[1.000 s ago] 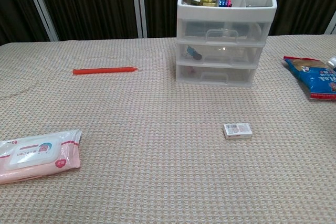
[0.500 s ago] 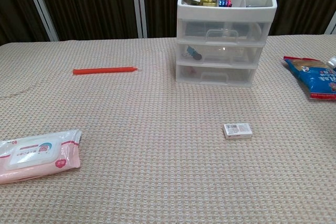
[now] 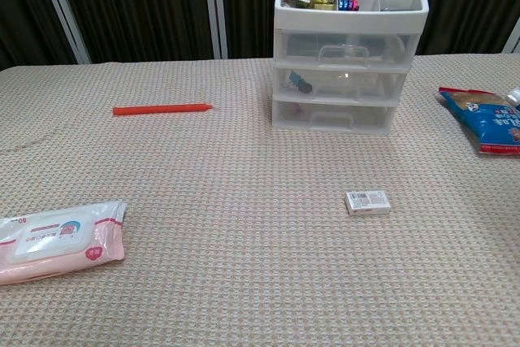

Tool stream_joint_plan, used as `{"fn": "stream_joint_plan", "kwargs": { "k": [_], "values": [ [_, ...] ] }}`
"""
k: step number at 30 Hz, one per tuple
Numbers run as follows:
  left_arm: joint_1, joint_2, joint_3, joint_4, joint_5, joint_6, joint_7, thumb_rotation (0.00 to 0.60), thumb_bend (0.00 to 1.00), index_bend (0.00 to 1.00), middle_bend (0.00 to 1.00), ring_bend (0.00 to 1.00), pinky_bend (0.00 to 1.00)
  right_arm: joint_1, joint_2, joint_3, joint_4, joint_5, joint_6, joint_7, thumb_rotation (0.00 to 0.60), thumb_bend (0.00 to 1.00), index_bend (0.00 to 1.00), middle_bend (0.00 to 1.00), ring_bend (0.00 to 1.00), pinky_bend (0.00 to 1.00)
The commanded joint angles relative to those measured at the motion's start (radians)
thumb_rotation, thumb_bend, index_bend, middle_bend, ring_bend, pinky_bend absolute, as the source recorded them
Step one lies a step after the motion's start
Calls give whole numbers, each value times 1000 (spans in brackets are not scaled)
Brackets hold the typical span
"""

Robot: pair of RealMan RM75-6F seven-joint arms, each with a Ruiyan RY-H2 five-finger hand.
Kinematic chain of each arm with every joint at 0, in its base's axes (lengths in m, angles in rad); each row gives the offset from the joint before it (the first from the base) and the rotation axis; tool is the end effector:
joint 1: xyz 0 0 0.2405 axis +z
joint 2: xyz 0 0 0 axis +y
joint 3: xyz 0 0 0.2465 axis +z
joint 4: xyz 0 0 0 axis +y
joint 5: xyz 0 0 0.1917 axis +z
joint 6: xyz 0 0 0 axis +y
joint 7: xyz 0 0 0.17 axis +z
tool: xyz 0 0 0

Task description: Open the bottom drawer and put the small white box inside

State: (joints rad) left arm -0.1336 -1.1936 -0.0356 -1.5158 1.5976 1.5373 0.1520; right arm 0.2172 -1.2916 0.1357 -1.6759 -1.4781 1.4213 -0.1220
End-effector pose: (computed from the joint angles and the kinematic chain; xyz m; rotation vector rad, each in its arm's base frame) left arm -0.2792 0.2159 0.1559 -1.5117 -0.6650 -0.8856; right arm -0.2344 -0.2517 0.1211 1.4154 -0.9157 1.1005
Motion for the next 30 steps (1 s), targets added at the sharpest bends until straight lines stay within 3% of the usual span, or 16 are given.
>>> {"fn": "stream_joint_plan", "kwargs": {
  "k": [1, 8, 18, 30],
  "values": [
    [2, -2, -2, 3, 1, 6, -5, 600, 114, 136, 0, 0, 0, 69, -29, 66, -108, 158, -131, -1, 600, 333, 135, 828, 820, 737],
    [1, -8, -2, 10, 8, 12, -11, 600, 111, 136, 0, 0, 0, 160, -135, 158, -188, 432, -251, -24, 600, 380, 135, 833, 831, 744],
    [0, -7, -1, 13, 12, 13, -24, 600, 114, 136, 0, 0, 0, 287, -285, 318, -182, 845, -319, 26, 600, 383, 138, 833, 831, 744],
    [-3, -5, -1, 15, 12, 11, -33, 600, 113, 136, 0, 0, 0, 382, -406, 407, -90, 1075, -355, 89, 600, 384, 166, 833, 831, 744]
  ]
}}
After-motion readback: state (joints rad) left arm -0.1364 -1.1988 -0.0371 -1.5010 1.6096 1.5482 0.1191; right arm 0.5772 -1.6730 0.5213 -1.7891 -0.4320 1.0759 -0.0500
